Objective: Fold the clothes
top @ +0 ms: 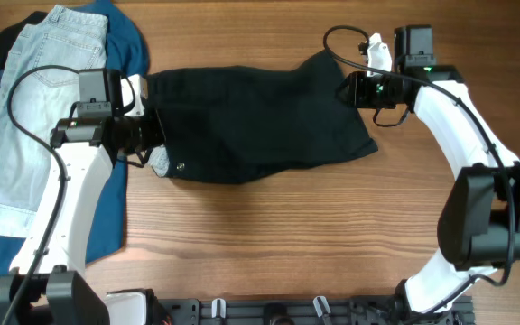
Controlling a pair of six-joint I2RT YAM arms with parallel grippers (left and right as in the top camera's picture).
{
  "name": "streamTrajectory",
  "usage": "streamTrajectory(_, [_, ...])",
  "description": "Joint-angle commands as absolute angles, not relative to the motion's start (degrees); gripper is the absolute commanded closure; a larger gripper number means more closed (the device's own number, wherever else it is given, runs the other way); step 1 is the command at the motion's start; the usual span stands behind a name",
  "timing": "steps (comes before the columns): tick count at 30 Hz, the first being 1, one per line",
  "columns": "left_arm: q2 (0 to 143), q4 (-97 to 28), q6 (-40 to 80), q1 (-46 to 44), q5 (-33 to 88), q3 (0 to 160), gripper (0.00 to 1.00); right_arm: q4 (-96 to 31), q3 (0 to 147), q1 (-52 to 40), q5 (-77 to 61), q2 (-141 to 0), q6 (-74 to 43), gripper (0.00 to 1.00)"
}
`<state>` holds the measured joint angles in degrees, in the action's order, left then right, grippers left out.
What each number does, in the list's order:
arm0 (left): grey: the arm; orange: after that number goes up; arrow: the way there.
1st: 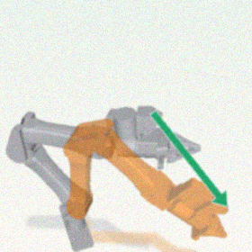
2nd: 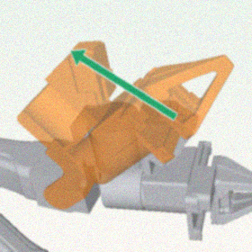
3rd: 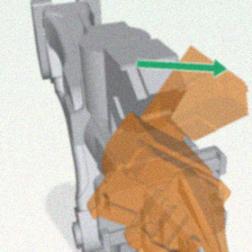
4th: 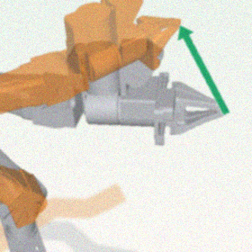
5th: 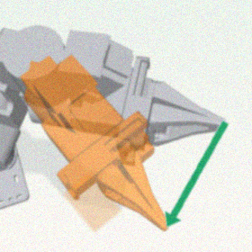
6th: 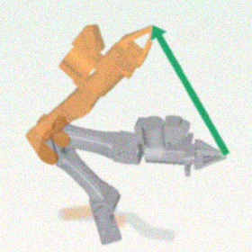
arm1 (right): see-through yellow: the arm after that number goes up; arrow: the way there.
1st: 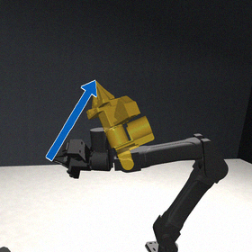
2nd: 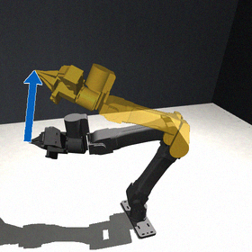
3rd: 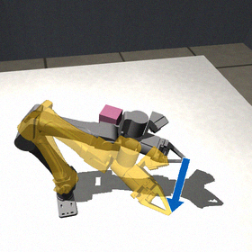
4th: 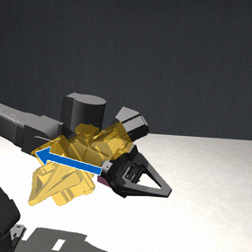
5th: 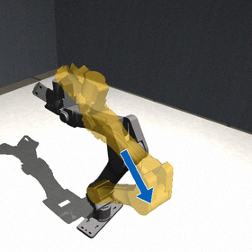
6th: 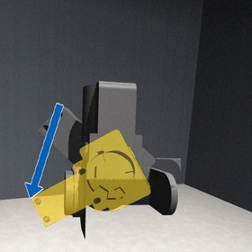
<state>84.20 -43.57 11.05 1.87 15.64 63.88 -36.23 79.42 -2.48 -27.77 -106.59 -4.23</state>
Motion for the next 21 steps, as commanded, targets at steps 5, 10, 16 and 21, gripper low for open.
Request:
streamTrajectory(5, [82.61,-52.07,9.85,1.74,15.14,74.54,0.96,-37.63,79.02,-4.23,-26.57,-107.48,-4.93,0.94])
streamTrajectory(10, [82.67,-53.01,9.43,1.56,15.42,77.78,0.96,-36.97,79.00,-5.45,-26.61,-112.31,-5.15,0.96])
streamTrajectory(16, [84.62,-51.27,9.45,-3.33,15.55,77.80,0.96,-34.83,79.00,-7.33,-26.61,-116.84,-6.31,0.96])
streamTrajectory(21, [86.52,-46.44,11.35,-6.94,15.57,77.84,0.96,-34.59,78.98,-7.44,-25.32,-119.48,-7.68,0.96])
